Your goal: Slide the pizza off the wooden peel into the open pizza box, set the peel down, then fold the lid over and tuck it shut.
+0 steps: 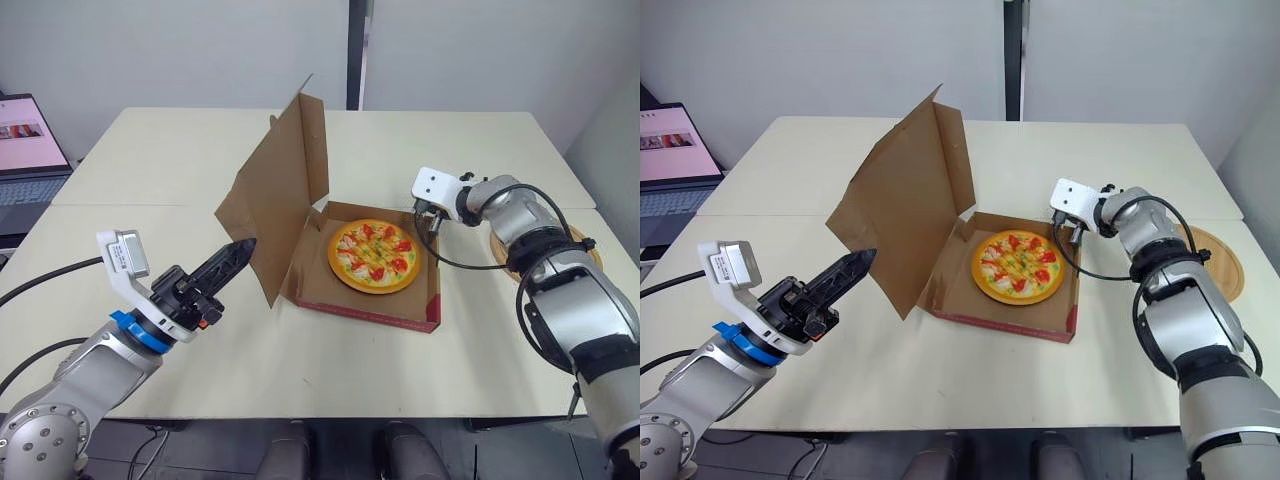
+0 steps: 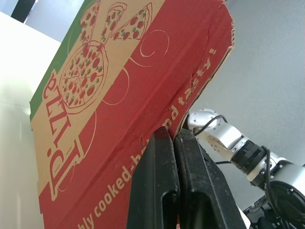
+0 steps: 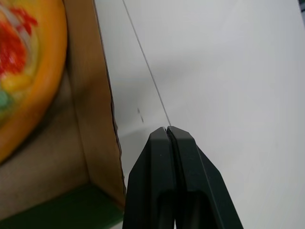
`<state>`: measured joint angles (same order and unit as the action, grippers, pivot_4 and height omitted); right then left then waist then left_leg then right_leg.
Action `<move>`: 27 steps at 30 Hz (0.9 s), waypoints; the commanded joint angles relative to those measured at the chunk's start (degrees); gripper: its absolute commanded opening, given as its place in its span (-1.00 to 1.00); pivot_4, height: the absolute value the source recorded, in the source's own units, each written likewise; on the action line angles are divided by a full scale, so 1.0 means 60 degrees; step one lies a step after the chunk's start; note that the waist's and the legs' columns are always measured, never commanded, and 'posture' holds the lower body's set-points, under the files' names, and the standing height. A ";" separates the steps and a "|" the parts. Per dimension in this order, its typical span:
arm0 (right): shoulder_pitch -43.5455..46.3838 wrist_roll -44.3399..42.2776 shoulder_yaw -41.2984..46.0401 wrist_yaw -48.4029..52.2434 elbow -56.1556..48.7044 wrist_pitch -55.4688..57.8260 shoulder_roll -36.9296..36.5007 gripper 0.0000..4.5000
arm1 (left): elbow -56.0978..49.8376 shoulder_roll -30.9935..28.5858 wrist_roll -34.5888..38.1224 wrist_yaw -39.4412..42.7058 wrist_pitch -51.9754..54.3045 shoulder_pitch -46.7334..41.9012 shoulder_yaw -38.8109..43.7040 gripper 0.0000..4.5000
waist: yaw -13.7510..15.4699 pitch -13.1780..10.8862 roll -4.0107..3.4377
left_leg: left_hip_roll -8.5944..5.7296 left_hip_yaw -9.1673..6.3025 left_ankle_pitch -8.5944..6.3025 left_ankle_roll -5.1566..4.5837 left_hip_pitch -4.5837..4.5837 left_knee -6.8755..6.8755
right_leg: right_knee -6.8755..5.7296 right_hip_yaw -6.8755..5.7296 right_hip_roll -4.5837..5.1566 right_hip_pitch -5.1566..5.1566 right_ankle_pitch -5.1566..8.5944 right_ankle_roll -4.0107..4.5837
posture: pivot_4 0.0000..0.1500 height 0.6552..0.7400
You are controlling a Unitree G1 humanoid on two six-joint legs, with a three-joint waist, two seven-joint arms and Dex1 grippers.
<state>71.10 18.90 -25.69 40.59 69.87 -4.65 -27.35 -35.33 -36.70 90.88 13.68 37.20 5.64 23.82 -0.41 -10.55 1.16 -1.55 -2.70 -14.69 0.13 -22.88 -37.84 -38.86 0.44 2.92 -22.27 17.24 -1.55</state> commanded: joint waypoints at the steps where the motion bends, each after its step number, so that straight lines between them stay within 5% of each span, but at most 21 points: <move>1: 0.0493 0.0351 0.0051 0.0180 0.0545 -0.0494 -0.0020 -0.98 | -0.0194 -0.0062 -0.0054 0.0135 -0.0086 -0.0009 0.0063 -1.00 | -0.0012 -0.0001 -0.0002 | 0.0000 0.0000 0.0000 0.0000 0.0000 0.0000 | -0.0002 0.0001 0.0000 -0.0001 0.0000 0.0000 | 1.00 1.00; 8: 0.0486 0.0315 0.0258 0.2987 0.0644 -0.0980 -0.0176 -0.98 | 0.0399 -0.0640 -0.0242 0.0636 0.0090 -0.0278 0.0400 -1.00 | -0.0015 -0.0001 -0.0003 | 0.0001 -0.0005 -0.0008 -0.0014 0.0004 0.0001 | -0.0003 -0.0003 -0.0002 0.0002 0.0000 0.0000 | 1.00 1.00; 18: -0.0427 -0.0130 0.0659 0.5360 -0.0987 -0.1084 -0.0785 -0.98 | 0.2937 -0.1700 -0.1634 0.2346 0.0609 -0.2689 0.0024 -1.00 | -0.0009 -0.0002 -0.0004 | 0.0002 -0.0013 -0.0007 -0.0012 0.0006 0.0002 | -0.0007 -0.0011 -0.0008 0.0003 0.0000 0.0000 | 1.00 1.00; 27: -0.3909 -0.1714 0.1542 0.6970 -0.8166 0.2471 -0.2121 -0.98 | 0.5411 -0.1519 -0.3835 0.4456 0.0959 -0.5120 -0.1374 -1.00 | 0.0039 -0.0005 -0.0008 | 0.0001 -0.0031 -0.0002 0.0000 -0.0008 0.0002 | -0.0010 -0.0030 -0.0003 -0.0004 -0.0001 -0.0001 | 1.00 1.00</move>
<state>48.23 11.23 -18.63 80.83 28.42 6.26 -38.72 -3.61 -45.73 69.59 38.26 42.83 -23.89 15.59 -0.17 -10.58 1.11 -1.55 -2.88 -14.70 0.12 -22.93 -37.82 -38.92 0.26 2.91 -22.31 17.24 -1.56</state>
